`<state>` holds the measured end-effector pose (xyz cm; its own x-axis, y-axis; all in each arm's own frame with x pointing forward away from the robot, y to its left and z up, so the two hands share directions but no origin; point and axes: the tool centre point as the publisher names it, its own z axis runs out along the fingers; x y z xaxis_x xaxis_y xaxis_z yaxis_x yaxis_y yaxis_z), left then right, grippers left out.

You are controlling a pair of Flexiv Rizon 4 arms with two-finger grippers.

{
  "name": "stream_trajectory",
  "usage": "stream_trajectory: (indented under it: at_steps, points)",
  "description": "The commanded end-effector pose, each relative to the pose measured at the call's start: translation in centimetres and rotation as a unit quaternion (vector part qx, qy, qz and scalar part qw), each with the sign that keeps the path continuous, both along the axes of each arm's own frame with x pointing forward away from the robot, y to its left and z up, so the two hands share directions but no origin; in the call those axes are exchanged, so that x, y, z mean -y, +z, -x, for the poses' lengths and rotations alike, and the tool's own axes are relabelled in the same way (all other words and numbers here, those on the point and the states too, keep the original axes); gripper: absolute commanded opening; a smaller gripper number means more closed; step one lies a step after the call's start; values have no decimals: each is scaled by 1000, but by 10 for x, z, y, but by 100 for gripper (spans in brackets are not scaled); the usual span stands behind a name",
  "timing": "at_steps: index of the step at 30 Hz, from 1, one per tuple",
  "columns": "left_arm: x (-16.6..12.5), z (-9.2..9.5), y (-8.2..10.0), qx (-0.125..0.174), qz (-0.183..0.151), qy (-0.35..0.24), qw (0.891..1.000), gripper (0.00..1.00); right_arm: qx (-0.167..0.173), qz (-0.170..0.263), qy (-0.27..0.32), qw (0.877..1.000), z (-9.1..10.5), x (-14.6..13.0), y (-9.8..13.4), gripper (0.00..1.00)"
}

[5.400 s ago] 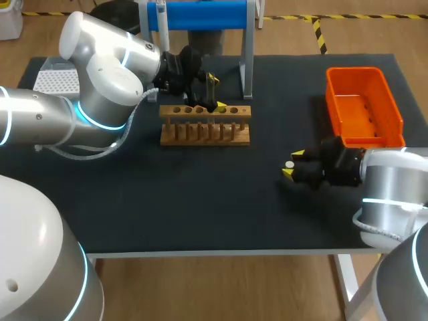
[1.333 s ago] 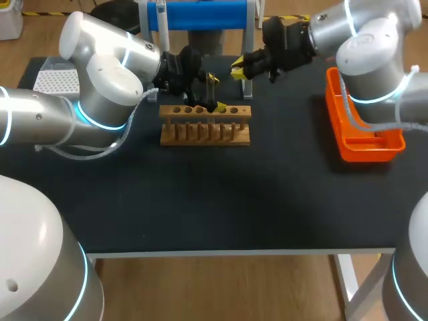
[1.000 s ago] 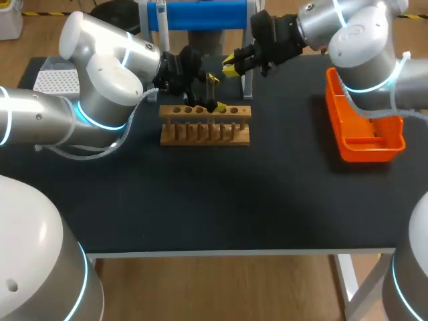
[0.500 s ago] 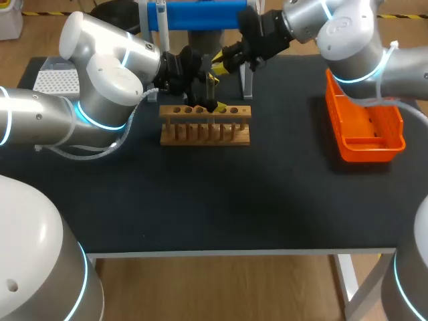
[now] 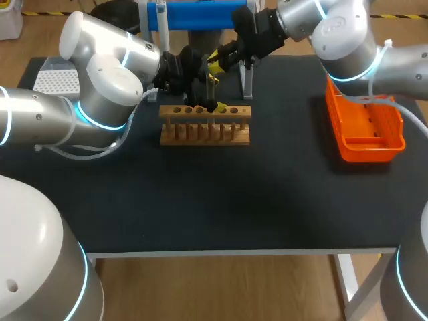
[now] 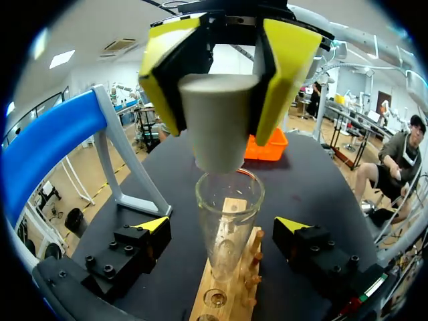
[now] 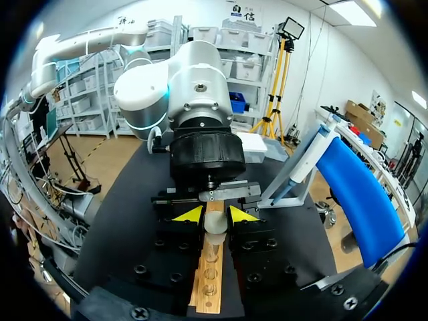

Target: Invert the test tube, pick up the pipette, mount the tip to pipette, aspirate from beaker and dispense into the tube, eject the tip, return the pipette, and cap with the stopper.

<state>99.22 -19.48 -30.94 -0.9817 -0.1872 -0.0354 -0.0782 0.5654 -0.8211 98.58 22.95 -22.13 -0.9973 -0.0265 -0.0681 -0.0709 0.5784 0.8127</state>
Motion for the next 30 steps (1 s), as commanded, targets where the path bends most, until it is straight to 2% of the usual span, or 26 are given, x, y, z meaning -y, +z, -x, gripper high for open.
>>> stream_trajectory:
  at_steps: [1, 15, 30]
  points:
    - [0, -1, 0, -1, -1, -1, 1000, 100, -2, 1, 3, 1000, -1, -2, 0, 0]
    - [0, -1, 0, -1, -1, -1, 1000, 100, -6, 5, 7, 1000, 0, -5, -8, 0]
    - [0, -1, 0, -1, -1, -1, 1000, 100, -2, -3, 8, 1000, 1, -7, -2, 0]
